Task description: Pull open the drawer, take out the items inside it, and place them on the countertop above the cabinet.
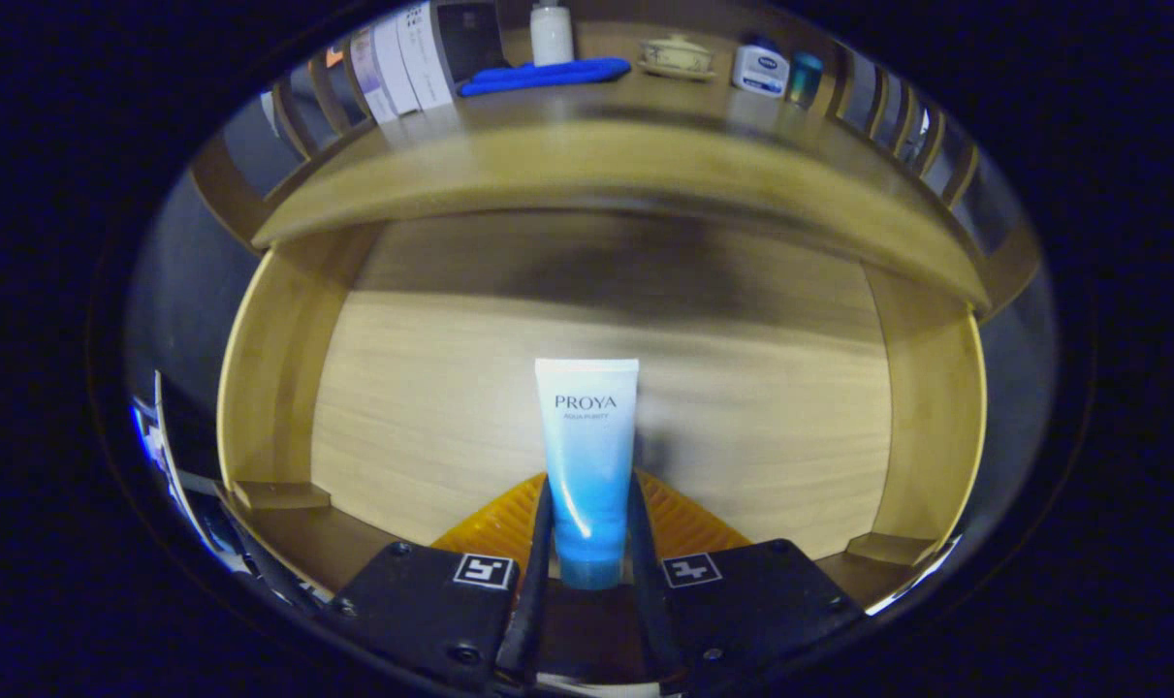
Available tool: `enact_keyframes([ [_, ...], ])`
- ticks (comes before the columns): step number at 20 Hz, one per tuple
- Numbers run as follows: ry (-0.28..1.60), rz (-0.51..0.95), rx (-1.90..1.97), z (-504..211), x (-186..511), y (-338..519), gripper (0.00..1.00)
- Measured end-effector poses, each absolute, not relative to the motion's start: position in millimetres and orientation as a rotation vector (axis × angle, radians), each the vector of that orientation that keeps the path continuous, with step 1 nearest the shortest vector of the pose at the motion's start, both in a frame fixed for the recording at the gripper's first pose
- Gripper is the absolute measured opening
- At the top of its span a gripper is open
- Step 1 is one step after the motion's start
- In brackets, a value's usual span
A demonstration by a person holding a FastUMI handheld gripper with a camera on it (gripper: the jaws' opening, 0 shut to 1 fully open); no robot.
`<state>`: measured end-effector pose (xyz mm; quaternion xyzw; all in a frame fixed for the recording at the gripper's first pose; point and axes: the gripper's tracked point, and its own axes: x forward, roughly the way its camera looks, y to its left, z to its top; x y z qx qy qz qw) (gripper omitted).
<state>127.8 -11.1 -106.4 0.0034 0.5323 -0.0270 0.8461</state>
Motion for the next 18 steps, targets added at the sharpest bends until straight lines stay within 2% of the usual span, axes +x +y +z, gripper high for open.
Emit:
enact_keyframes([
  [6, 1.012, -0.006, 0.005, -35, 139, -6, 0.42],
  [12, 0.921, -0.010, 0.003, 20, 182, -8, 0.42],
  [18, 0.911, -0.052, 0.003, 35, 231, -13, 0.42],
])
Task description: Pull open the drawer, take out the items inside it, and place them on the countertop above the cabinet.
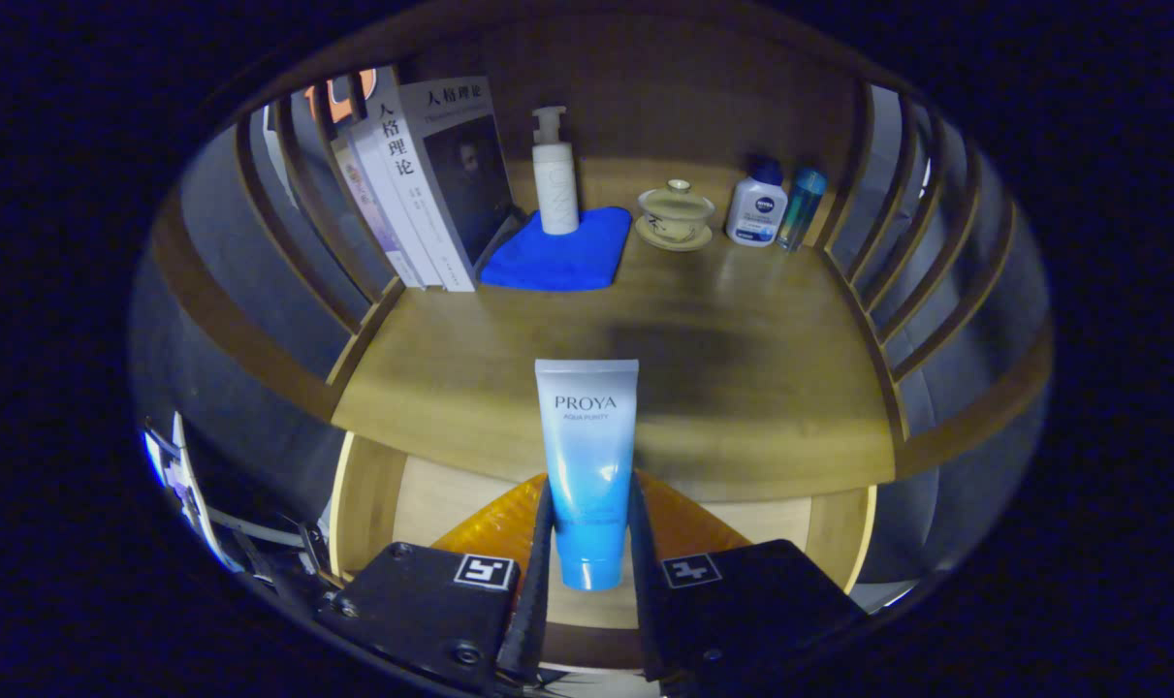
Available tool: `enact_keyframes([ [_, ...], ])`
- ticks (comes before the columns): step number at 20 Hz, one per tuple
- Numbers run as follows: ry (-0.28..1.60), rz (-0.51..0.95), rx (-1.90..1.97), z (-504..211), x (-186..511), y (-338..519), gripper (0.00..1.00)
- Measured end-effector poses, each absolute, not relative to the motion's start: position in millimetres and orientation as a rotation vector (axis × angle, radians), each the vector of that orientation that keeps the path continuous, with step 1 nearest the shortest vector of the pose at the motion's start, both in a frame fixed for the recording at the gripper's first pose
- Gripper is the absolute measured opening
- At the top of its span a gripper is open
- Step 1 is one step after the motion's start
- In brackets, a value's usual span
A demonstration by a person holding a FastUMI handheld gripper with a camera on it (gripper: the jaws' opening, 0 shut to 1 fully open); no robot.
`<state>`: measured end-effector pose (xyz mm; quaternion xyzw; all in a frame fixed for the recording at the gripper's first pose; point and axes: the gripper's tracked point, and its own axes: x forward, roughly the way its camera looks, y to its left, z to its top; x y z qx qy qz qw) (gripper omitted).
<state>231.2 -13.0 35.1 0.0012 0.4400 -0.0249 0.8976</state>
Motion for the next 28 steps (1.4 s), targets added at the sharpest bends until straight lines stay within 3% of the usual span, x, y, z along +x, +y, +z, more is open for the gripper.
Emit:
enact_keyframes([
  [8, 0.873, -0.137, 0.030, 21, 292, -27, 0.46],
  [16, 0.798, -0.124, 0.010, 22, 308, -27, 0.50],
  [22, 0.727, -0.114, -0.032, 32, 251, -21, 0.68],
  [28, 0.572, -0.014, -0.089, 55, 180, 10, 0.69],
])
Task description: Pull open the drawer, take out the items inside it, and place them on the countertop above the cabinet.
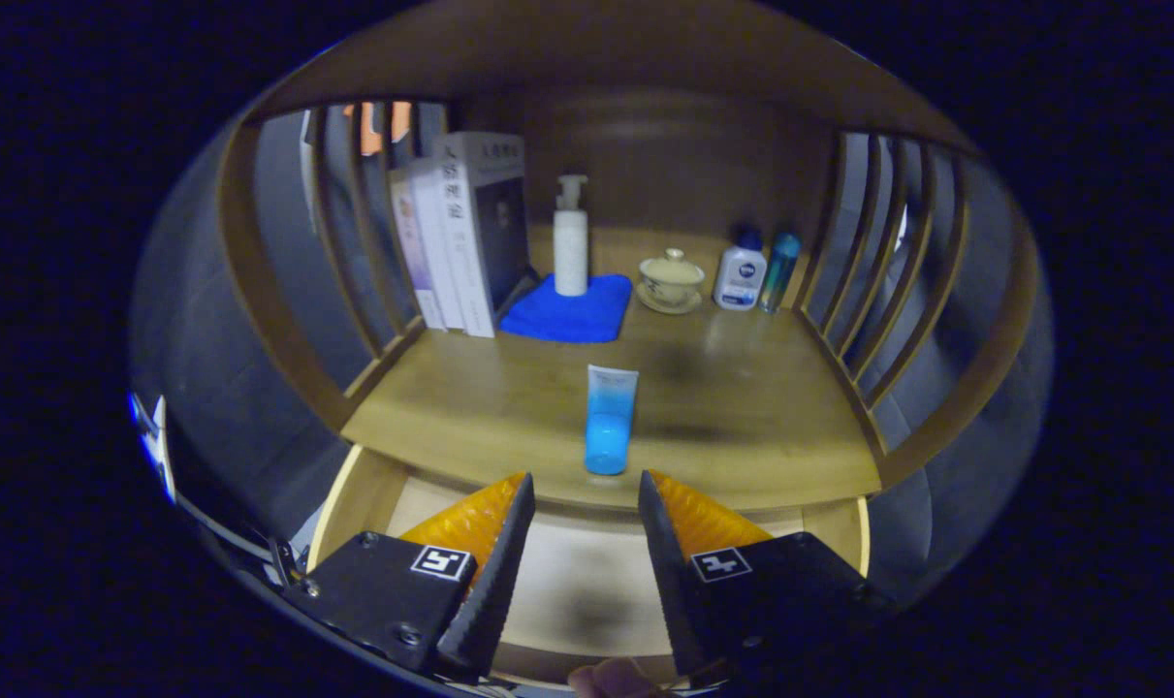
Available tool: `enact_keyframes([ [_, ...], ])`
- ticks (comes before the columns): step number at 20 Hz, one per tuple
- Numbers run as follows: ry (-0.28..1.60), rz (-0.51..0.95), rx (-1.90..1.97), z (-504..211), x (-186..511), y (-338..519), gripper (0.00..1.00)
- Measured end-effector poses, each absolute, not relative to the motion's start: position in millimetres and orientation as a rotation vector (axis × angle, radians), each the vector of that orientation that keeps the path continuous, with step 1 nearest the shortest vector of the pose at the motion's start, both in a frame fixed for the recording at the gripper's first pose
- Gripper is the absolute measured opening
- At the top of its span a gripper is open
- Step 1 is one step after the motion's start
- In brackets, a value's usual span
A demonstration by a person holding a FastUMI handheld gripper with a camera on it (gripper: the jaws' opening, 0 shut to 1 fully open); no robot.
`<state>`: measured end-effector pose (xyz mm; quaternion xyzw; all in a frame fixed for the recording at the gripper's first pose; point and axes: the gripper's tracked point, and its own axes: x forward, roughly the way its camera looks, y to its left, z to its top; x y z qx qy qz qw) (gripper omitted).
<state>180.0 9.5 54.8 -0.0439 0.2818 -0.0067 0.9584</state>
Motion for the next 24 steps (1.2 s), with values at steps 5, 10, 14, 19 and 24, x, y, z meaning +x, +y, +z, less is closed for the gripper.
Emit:
enact_keyframes([
  [5, 0.459, 0.052, -0.105, 61, 118, 33, 0.84],
  [10, 0.339, 0.092, -0.052, 42, 65, 43, 0.87],
  [14, 0.234, 0.109, -0.087, 10, 28, 35, 0.97],
  [19, 0.098, 0.102, -0.120, -18, 4, 28, 0.97],
  [24, 0.048, 0.057, -0.119, -57, 4, 19, 0.98],
])
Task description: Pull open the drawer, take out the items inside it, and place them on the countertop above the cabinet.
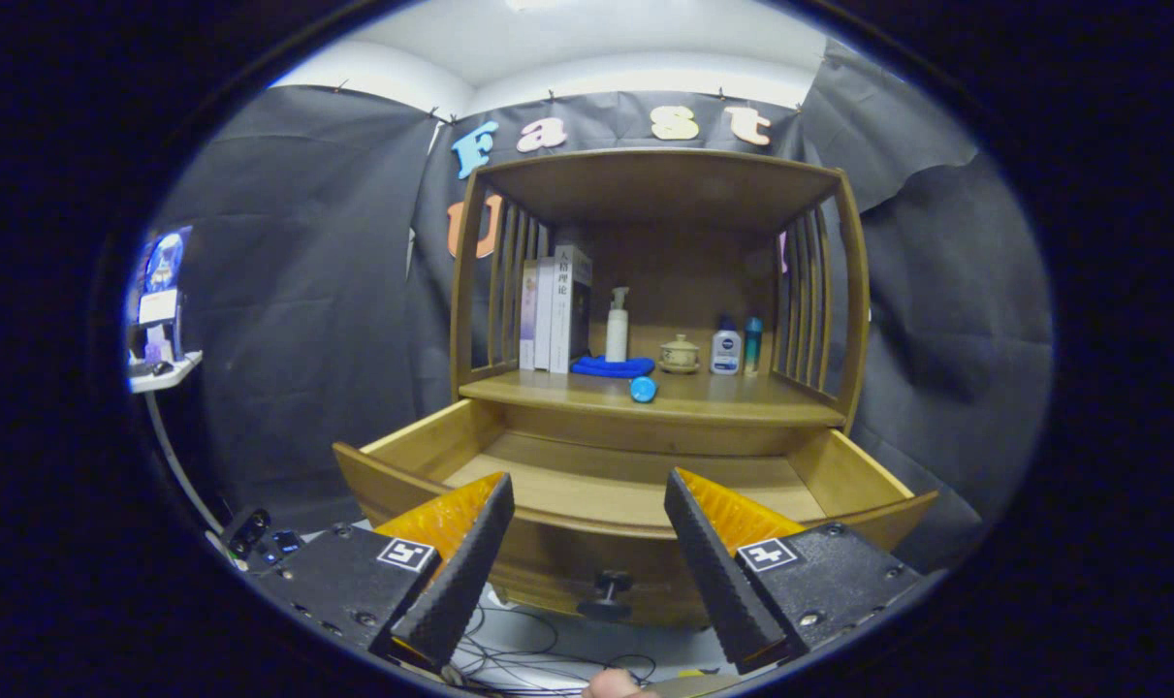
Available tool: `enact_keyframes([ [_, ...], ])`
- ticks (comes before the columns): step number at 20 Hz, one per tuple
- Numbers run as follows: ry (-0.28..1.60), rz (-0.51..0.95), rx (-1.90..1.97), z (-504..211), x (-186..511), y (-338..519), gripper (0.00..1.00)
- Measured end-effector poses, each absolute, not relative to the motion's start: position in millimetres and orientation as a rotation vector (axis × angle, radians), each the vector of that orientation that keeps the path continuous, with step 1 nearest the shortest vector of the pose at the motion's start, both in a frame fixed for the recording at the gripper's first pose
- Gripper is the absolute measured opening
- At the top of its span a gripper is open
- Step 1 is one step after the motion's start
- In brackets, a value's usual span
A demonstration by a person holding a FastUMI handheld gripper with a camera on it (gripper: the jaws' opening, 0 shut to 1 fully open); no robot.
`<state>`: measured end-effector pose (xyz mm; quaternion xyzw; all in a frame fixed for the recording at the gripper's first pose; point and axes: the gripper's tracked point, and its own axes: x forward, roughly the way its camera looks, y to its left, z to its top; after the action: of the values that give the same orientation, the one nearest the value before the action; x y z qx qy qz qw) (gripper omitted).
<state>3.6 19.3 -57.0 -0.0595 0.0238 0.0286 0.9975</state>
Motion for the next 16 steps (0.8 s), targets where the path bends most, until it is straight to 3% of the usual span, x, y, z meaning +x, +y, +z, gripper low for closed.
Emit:
enact_keyframes([
  [8, 0.150, -0.052, -0.064, -129, 18, -2, 0.99],
  [16, 0.056, -0.160, -0.099, -131, 26, 0, 0.99],
])
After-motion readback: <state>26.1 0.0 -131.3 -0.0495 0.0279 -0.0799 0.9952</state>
